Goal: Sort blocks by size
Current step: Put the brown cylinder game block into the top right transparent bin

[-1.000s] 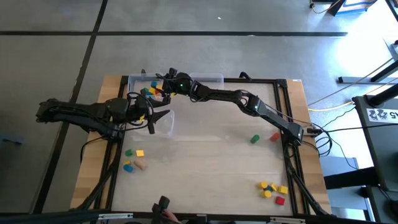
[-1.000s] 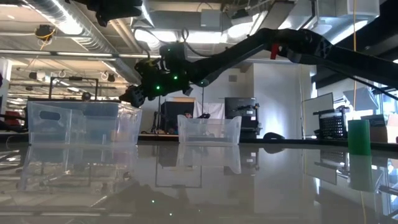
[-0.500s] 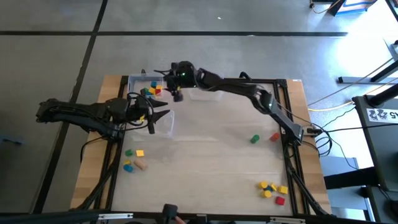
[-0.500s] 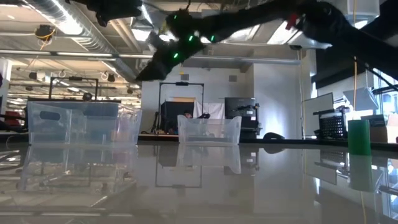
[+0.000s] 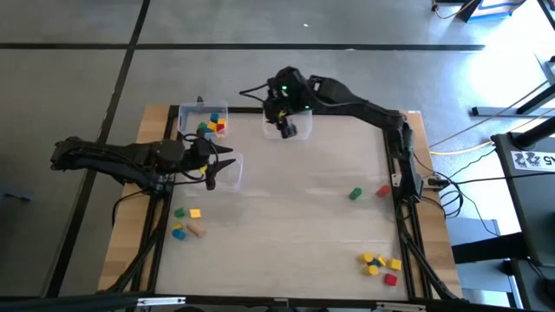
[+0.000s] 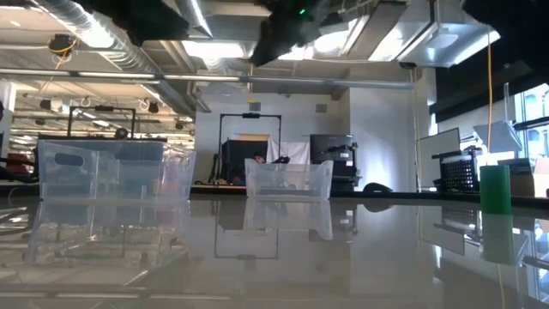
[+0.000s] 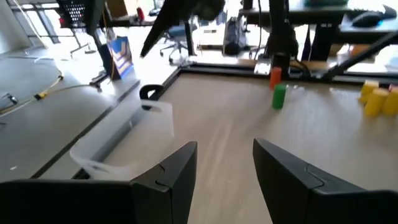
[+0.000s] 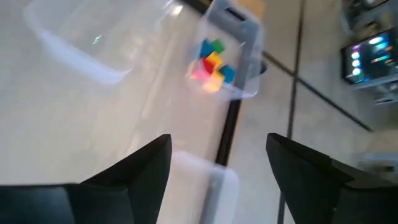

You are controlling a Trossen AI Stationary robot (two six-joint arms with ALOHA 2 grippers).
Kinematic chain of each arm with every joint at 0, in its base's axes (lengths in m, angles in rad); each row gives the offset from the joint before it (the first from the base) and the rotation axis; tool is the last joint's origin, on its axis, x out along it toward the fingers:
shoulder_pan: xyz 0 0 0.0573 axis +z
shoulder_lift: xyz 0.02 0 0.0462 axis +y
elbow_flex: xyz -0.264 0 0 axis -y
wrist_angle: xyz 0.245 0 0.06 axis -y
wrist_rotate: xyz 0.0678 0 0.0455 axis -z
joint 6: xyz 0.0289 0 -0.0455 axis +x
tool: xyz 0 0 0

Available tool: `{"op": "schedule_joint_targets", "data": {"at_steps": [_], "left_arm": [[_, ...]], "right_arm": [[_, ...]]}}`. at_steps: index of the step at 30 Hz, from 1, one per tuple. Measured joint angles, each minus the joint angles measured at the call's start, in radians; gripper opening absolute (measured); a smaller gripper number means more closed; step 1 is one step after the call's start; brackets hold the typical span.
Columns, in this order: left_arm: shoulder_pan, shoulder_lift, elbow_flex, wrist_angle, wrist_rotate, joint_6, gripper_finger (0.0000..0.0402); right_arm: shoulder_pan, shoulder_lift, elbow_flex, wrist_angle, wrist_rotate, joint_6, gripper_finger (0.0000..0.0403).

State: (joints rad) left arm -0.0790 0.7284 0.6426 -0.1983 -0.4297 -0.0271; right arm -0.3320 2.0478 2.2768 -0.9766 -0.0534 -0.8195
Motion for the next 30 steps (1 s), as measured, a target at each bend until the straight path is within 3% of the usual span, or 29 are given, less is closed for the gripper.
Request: {"op": "schedule_joint_targets", "data": {"at_steps": [11, 17, 23, 30], "left_arm": [[0.000, 0.000, 0.000, -0.173, 0.003, -0.055, 0.0155], [0.000, 0.002, 0.000, -0.320, 0.079, -0.162, 0.0155], [-0.019, 0.047, 0.004, -0.393, 0.169, -0.187, 0.0155], [-0.106, 0.192, 0.124, -0.634, 0.209, -0.197, 0.0155]], "right_arm": [[0.059, -0.098, 0.000, -0.249, -0.052, 0.030, 0.0269], [0.098, -0.103, -0.051, -0.297, -0.053, 0.055, 0.0269], [0.148, -0.181, -0.294, -0.177, -0.053, 0.109, 0.0269], [0.227, -0.381, -0.693, 0.093, 0.027, 0.240, 0.0269]]}}
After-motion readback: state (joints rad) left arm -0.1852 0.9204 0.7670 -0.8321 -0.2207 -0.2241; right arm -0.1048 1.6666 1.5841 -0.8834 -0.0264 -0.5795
